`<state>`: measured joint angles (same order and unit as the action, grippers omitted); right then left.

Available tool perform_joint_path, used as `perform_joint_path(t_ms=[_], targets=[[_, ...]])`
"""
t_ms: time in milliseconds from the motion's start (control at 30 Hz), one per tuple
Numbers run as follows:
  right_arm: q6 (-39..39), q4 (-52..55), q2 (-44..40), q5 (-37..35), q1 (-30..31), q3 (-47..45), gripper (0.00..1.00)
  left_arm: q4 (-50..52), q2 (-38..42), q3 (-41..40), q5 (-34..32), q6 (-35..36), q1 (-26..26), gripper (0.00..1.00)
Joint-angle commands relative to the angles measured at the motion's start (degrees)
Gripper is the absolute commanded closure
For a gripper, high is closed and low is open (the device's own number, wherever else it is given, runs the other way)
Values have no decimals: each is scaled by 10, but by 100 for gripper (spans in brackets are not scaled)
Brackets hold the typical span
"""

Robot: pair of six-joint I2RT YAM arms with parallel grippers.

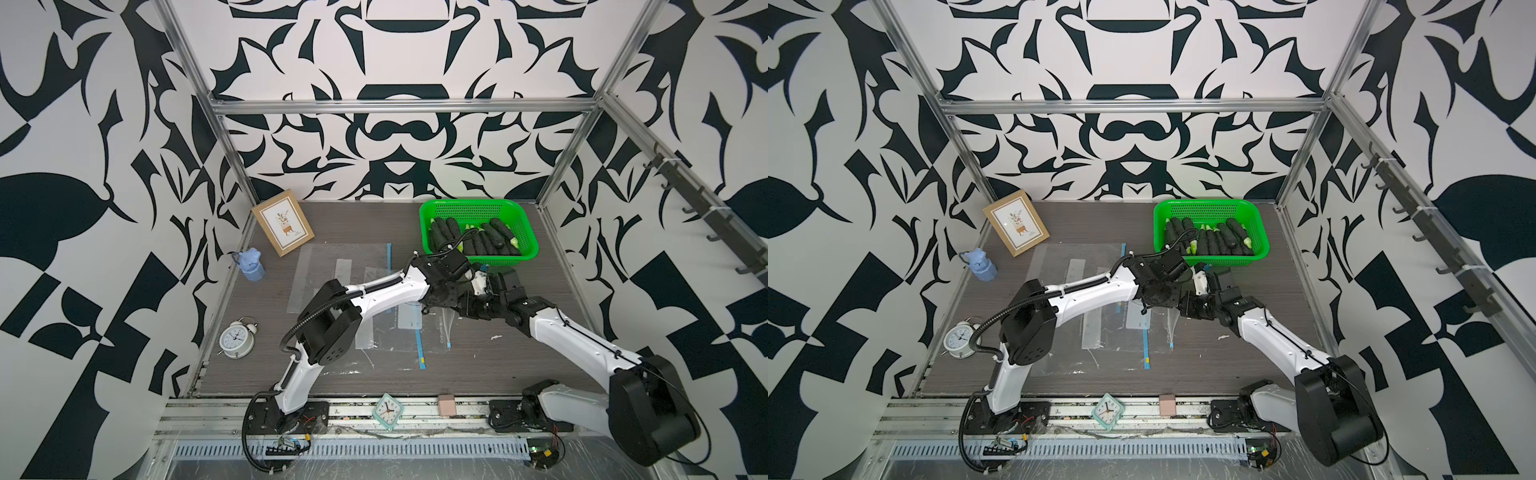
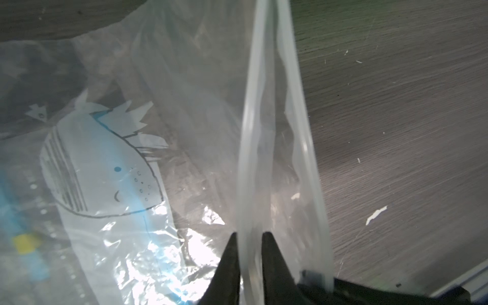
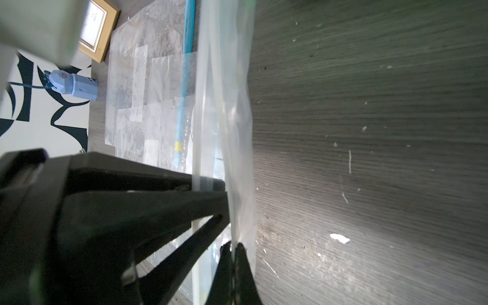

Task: Place the eggplant in a zip-top bag and seal the zipper
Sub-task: Open the zipper food storage bag.

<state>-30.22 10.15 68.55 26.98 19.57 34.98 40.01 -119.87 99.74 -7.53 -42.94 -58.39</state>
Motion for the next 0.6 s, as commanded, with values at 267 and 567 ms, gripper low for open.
perform_joint_path(t_ms=[267, 567], targets=[[35, 72, 9, -42, 18, 95, 100, 71, 58, -1, -75, -1, 4, 92], [67, 118, 63, -25, 44, 208, 100, 168, 123, 12, -163, 8, 15, 87]])
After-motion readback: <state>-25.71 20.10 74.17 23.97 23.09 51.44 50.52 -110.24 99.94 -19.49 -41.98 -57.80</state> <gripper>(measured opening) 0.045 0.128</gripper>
